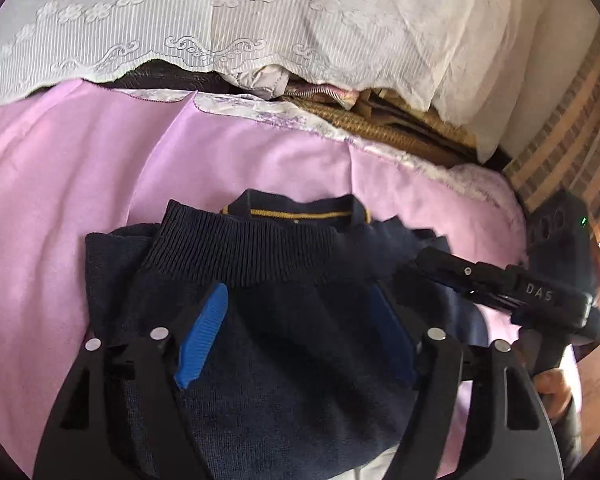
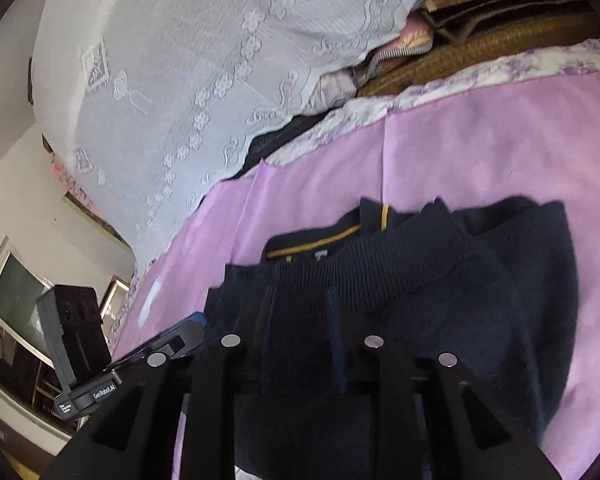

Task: Fold small clothes
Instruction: 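Lay the hem down near the collar and open both grippers, then press the folded cardigan bundle flat with both open grippers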

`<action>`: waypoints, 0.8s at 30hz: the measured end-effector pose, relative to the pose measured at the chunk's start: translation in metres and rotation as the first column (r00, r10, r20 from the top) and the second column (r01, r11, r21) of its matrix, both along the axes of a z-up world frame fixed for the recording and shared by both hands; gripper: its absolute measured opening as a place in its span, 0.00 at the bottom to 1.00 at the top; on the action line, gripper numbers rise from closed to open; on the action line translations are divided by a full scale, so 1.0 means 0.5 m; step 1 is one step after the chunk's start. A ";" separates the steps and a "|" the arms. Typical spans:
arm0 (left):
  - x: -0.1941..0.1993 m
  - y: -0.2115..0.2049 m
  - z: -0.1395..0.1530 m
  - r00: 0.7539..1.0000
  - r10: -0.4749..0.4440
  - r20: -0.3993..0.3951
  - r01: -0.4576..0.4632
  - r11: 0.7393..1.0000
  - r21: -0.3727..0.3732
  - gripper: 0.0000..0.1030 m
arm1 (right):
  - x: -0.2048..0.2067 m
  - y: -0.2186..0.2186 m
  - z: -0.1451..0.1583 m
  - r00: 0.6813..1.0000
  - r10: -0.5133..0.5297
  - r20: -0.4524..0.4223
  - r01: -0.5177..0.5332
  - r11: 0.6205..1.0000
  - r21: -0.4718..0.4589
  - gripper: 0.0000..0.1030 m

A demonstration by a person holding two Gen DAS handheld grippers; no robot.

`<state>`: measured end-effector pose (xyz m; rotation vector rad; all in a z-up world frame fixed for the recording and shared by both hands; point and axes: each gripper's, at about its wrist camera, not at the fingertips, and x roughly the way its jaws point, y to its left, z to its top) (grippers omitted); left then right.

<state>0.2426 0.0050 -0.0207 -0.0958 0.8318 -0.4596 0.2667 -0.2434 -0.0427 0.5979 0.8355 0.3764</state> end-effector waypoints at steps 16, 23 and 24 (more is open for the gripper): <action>-0.116 0.002 0.018 0.996 0.054 0.071 -0.060 0.994 0.089 0.80 | -0.148 -0.024 0.041 0.997 -0.025 0.073 0.027 0.999 -0.027 0.08; -0.128 -0.007 -0.073 0.995 0.090 -0.039 -0.081 0.979 0.189 0.86 | -0.178 0.000 -0.051 0.998 0.018 -0.052 -0.021 0.999 -0.049 0.16; -0.130 0.002 -0.072 0.995 0.091 -0.035 -0.083 0.980 0.181 0.86 | -0.183 -0.017 -0.062 0.997 0.003 -0.071 -0.006 0.999 -0.039 0.02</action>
